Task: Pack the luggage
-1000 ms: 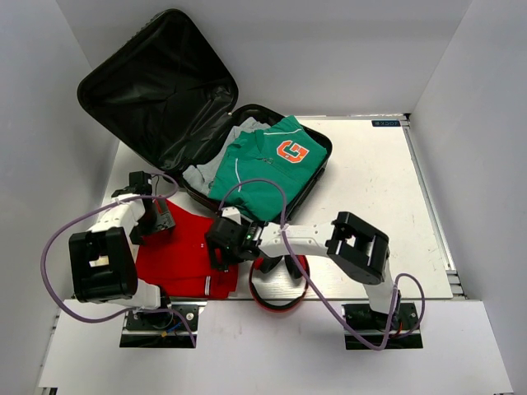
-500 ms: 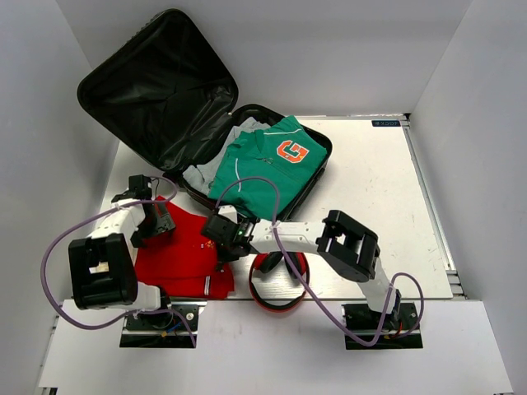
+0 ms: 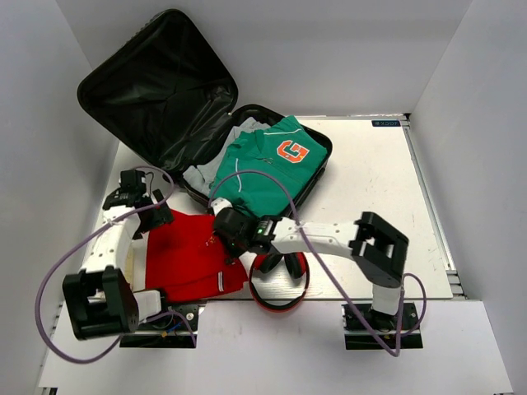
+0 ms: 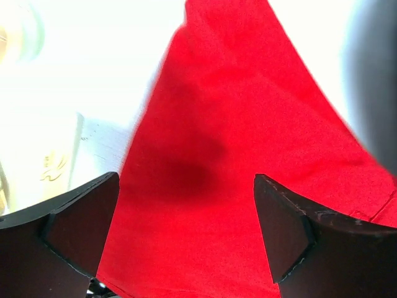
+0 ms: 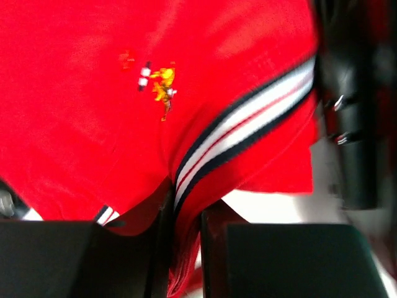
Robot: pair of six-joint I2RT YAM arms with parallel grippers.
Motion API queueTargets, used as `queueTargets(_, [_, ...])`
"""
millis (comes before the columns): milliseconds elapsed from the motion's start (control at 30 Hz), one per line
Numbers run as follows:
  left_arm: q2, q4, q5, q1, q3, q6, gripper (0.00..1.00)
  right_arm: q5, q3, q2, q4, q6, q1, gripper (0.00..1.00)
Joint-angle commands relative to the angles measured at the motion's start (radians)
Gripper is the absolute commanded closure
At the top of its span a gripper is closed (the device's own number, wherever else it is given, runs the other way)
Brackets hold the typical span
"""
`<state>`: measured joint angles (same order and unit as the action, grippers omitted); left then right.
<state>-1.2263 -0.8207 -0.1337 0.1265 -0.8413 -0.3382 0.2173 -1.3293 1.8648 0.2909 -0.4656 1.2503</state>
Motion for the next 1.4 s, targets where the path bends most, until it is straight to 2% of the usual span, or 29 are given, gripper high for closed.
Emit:
queueTargets(0, [0.083,-0.026,0.019,-0.002,-0.056,0.002,0.00,-0.022,-0.057,-0.163,0.031,0.359,0.000,1.00])
queueTargets(167, [0.108,-0.043,0.057,-0.001,-0.096,0.001,0.00,-0.033,-0.159,-0.213,0.180,0.581,-0.006,1.00])
queueTargets(333, [0.079,-0.044,0.086,-0.001,-0.097,-0.016,0.00,-0.084,-0.198,-0.294,0.179,0.735,-0.005,1.00])
queueTargets(367, [0.076,-0.043,0.094,0.001,-0.100,-0.019,0.00,-0.091,-0.203,-0.299,0.171,0.810,-0.006,1.00])
queueTargets(467, [0.048,-0.028,0.131,-0.005,-0.113,-0.025,0.00,-0.036,-0.263,-0.288,0.182,0.895,-0.020,1.00])
queueTargets(567, [0.037,-0.009,0.166,-0.027,-0.117,-0.025,0.00,0.082,-0.350,-0.231,0.240,0.981,-0.083,1.00])
queueTargets(633, [0.037,0.014,0.170,-0.047,-0.114,-0.027,0.00,0.088,-0.416,-0.185,0.324,1.012,-0.155,1.00])
queueTargets(700, [0.021,0.031,0.172,-0.080,-0.113,-0.019,0.00,0.070,-0.587,-0.116,0.440,1.038,-0.214,1.00])
queueTargets(767, [0.010,0.040,0.172,-0.097,-0.114,-0.019,0.00,0.044,-0.633,-0.095,0.513,1.103,-0.278,1.00])
queueTargets(800, [0.002,0.046,0.155,-0.120,-0.116,-0.021,0.00,0.019,-0.634,-0.095,0.513,1.119,-0.332,1.00])
queueTargets(900, [-0.036,0.060,0.138,-0.183,-0.133,-0.016,0.00,-0.004,-0.669,-0.085,0.524,1.170,-0.382,1.00])
queueTargets(967, [-0.064,0.051,0.094,-0.198,-0.154,-0.013,0.00,0.011,-0.682,-0.078,0.487,1.171,-0.448,1.00])
queueTargets(1100, [-0.082,0.069,0.097,-0.215,-0.180,-0.005,0.00,0.042,-0.682,-0.040,0.400,1.219,-0.537,1.00])
queueTargets(1300, [-0.133,0.089,0.098,-0.243,-0.222,0.019,0.00,0.018,-0.744,0.071,0.291,1.286,-0.647,1.00])
queueTargets(1367, [-0.166,0.101,0.100,-0.258,-0.242,0.021,0.00,-0.044,-0.771,0.117,0.272,1.302,-0.689,1.00])
